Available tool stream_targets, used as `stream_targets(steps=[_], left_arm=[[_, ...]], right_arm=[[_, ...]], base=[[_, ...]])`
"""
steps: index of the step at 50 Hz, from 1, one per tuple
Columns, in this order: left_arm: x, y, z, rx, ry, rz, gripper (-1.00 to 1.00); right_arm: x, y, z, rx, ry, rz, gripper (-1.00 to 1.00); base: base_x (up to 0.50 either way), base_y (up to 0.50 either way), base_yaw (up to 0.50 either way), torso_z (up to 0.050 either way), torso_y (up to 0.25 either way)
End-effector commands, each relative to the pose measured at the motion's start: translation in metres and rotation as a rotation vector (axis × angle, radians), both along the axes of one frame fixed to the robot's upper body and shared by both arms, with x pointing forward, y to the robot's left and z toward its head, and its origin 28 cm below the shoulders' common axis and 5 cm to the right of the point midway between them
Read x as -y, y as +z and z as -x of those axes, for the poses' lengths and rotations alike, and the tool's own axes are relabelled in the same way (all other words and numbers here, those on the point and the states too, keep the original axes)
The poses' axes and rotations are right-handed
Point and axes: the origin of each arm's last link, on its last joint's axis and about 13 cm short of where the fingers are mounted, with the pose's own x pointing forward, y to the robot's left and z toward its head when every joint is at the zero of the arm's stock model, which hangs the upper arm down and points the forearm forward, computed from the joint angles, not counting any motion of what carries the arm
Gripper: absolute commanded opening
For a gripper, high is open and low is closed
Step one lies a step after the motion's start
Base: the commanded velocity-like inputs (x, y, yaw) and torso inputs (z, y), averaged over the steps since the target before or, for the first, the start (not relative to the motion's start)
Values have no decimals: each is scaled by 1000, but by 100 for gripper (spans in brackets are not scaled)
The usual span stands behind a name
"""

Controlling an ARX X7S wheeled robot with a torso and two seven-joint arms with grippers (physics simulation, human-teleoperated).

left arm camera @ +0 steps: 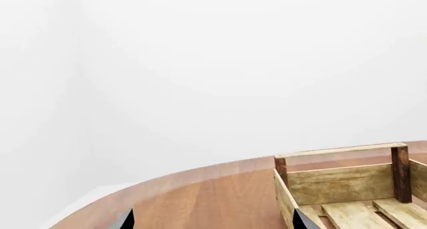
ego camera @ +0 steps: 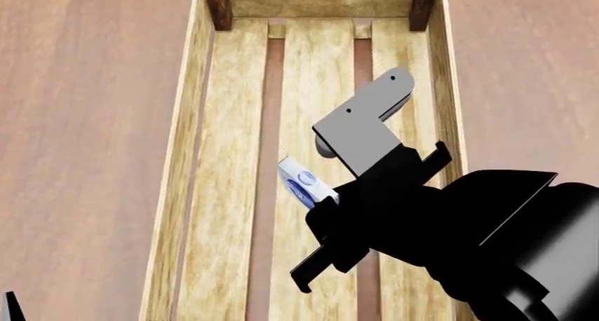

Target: Pick up the cream cheese and put it in the tray.

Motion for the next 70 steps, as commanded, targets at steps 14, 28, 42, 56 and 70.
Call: stream_targets(steps=[14,28,42,56,70], left_arm=[[0,0,1,3,-3,0,100],[0,1,1,5,-19,7,100],[0,0,1,6,-16,8,100],[0,0,2,3,-14,8,100],[0,-1,1,3,-15,10,100]], right_arm=[[1,4,0,16,1,-4,-100],[0,4,-1,18,-3,11,-100],[-4,-2,-4,11,-12,49,-100],[-10,-13,-9,-15,-24,114,-100],[-13,-19,-11,-20,-20,147,-100]], base=[[-1,0,0,0,-88],[0,0,0,0,-10],[1,0,1,0,0],[2,2,3,0,-3],[2,1,3,-1,-3]])
